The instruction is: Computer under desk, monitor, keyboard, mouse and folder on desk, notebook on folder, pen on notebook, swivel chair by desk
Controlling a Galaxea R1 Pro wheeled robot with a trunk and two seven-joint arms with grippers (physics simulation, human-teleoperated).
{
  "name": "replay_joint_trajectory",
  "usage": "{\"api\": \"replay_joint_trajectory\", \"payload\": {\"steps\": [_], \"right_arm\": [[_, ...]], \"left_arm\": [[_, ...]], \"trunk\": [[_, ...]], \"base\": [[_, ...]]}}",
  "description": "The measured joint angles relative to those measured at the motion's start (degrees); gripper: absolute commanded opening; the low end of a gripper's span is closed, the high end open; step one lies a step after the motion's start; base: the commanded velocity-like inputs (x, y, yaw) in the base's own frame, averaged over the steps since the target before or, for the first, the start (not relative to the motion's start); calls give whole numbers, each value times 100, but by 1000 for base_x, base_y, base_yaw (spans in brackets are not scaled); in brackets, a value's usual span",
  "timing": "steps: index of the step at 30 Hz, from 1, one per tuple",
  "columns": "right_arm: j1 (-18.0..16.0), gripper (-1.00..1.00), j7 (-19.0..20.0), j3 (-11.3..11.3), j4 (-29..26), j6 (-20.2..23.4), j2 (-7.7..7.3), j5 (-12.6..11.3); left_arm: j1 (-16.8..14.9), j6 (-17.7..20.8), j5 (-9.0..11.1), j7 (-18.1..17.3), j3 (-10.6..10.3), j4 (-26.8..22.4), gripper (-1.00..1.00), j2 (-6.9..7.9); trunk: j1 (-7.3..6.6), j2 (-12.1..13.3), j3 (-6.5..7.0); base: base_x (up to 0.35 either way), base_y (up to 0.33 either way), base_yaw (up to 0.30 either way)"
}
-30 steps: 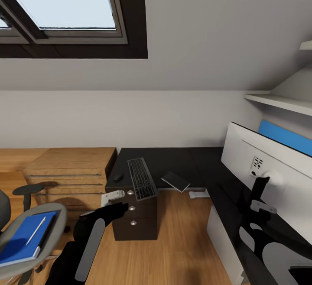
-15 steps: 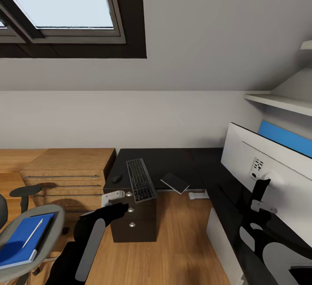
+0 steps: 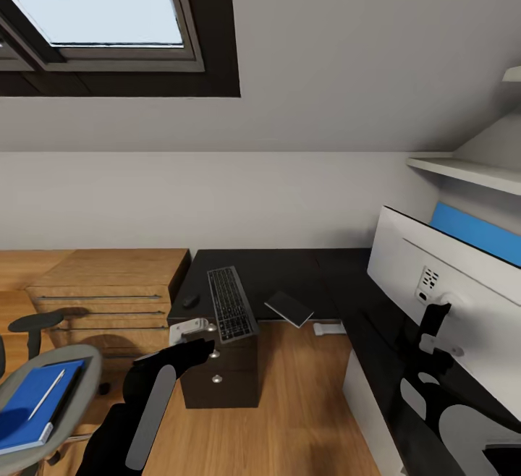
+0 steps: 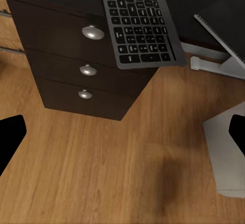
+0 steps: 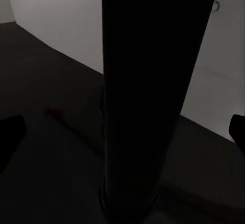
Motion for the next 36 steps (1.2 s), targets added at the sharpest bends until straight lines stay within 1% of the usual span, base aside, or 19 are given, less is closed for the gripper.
{"api": "replay_joint_trajectory", "payload": {"steps": [36], "right_arm": [[0,100,0,0,0,0,-7,0]], "left_arm": [[0,0,0,5,0,0,100,0]], "trunk": [[0,0,0]], "base": [[38,-40,0]]}}
